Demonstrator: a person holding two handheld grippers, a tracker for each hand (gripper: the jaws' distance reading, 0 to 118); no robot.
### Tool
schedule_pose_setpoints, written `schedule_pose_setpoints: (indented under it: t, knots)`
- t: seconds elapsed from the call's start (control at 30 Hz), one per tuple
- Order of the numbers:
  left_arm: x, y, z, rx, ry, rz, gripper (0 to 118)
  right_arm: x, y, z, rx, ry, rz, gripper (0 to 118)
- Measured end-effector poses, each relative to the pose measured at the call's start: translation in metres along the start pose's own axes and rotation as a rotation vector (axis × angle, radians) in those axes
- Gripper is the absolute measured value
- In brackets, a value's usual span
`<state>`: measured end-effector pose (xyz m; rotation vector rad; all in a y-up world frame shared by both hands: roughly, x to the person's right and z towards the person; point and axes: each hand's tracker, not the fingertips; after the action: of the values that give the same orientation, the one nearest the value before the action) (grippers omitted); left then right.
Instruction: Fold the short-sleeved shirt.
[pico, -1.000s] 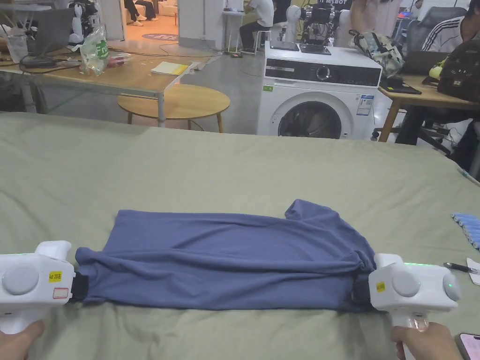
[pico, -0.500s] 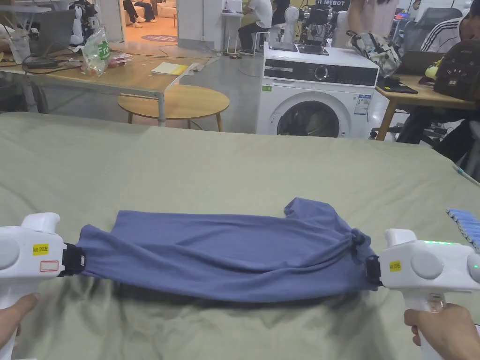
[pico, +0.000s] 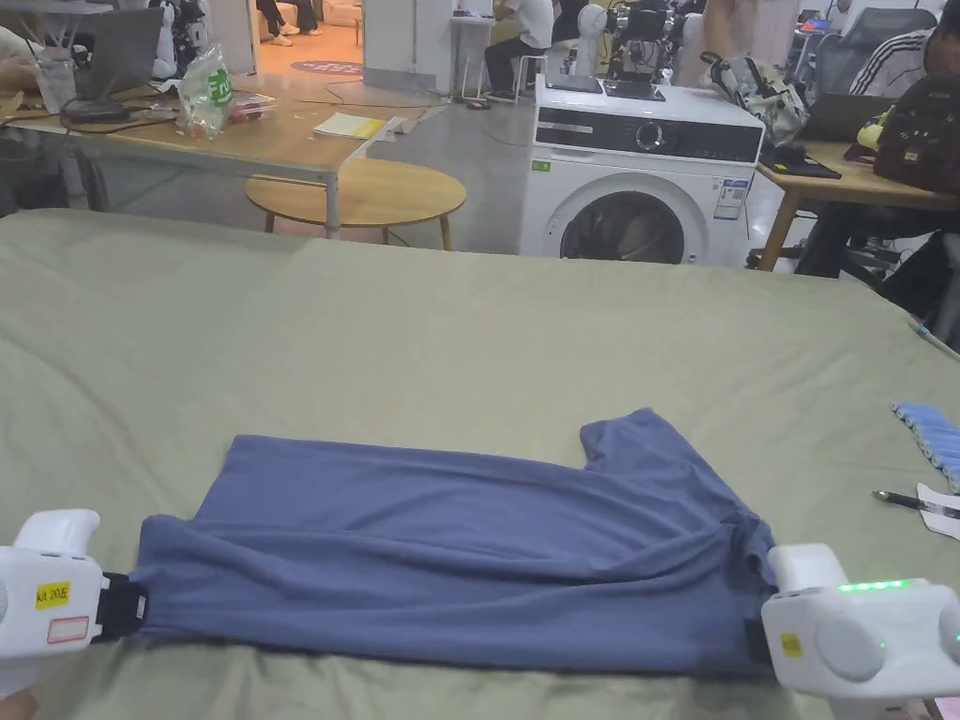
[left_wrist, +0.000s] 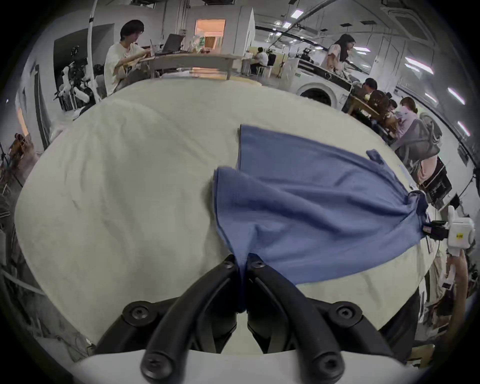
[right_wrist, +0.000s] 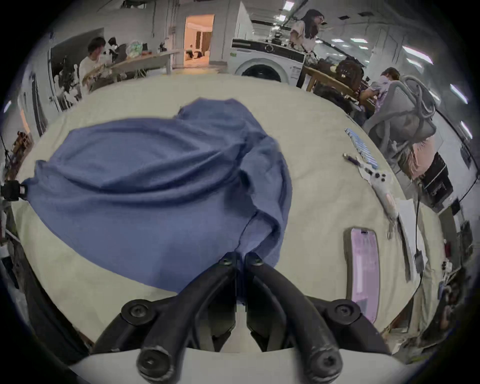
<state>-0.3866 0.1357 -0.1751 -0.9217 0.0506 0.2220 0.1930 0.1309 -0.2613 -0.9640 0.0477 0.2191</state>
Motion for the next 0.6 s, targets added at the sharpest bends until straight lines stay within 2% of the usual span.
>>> schedule_pose_setpoints:
  t: [0.13,0.3,0.37,0.4,0.43,0.47,0.6]
  knots:
    - [0.001,-0.014,-0.013,-0.036,0.008,-0.003,0,-0.010,-0.015,-0.017,-0.006,-0.042,0.032,2]
    - [-0.001,-0.009,-0.010,-0.028,0.001,0.012,0,-0.007,-0.010,-0.008,0.019,-0.040,0.000,4]
    - [0.006,-0.001,-0.001,-0.024,0.004,0.015,1,-0.003,-0.006,0.004,0.051,-0.053,-0.031,15]
    - [0.010,0.004,0.005,0.005,0.012,0.006,11,-0.001,-0.004,0.015,0.098,-0.058,-0.051,22]
    - [0.015,0.008,0.011,0.047,0.007,-0.004,22,-0.004,0.001,0.026,0.155,-0.052,-0.066,37]
    - [0.020,0.013,0.017,0.083,-0.014,-0.008,23,-0.004,0.005,0.036,0.215,-0.038,-0.082,45]
    - [0.050,0.032,0.040,0.270,-0.045,-0.081,27,-0.015,0.025,0.065,0.406,0.046,-0.163,45]
